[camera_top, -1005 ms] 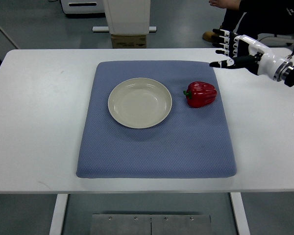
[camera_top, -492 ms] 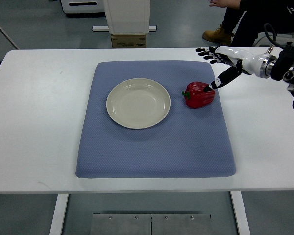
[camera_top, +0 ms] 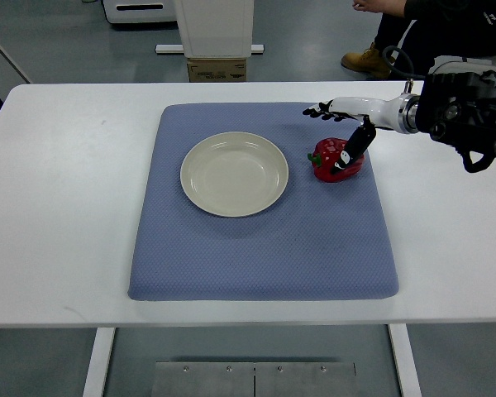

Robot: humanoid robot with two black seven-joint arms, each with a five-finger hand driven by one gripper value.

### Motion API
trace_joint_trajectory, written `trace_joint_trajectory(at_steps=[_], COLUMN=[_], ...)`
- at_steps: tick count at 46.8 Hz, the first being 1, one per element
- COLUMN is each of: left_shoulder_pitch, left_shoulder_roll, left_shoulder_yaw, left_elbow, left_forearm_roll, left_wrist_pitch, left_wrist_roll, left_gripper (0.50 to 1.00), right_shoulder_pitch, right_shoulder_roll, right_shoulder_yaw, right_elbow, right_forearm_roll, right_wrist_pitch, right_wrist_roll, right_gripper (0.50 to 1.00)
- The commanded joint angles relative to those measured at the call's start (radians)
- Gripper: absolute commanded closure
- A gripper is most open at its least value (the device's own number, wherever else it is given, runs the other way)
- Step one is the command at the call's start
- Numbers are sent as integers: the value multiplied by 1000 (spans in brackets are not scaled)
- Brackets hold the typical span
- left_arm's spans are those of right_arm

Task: Place red pepper on plate with right hand
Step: 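Reach the right hand over the red bell pepper, then close the right hand fingers around the red pepper, then lift the pepper and carry it onto the cream plate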

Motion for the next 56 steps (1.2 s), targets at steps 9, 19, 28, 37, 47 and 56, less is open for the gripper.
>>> trace_joint_trajectory(at_steps=[9, 19, 28, 37, 47, 56], left_shoulder_pitch=[0, 0, 0, 0, 0, 0], left_shoulder_roll=[0, 0, 0, 0, 0, 0], left_shoulder_yaw=[0, 0, 0, 0, 0, 0], left_elbow=[0, 0, 0, 0, 0, 0], left_forearm_roll=[0, 0, 0, 0, 0, 0], left_wrist_pitch=[0, 0, 0, 0, 0, 0], left_wrist_roll=[0, 0, 0, 0, 0, 0], left_gripper=[500, 500, 500, 500, 500, 500], right_shoulder_pitch=[6, -3, -9, -15, -28, -48], right_shoulder_roll=[61, 86, 113, 115, 123, 132], right_shoulder_yaw=[-56, -81, -127, -144, -161, -161], right_elbow=[-31, -49, -94, -105, -103, -105], right_forearm_roll=[6, 6, 6, 4, 4, 6], right_wrist_pitch=[-22, -50, -58, -58, -58, -58], right_wrist_roll=[-56, -75, -75, -70, -73, -76], right_gripper=[580, 584, 584, 584, 584, 590])
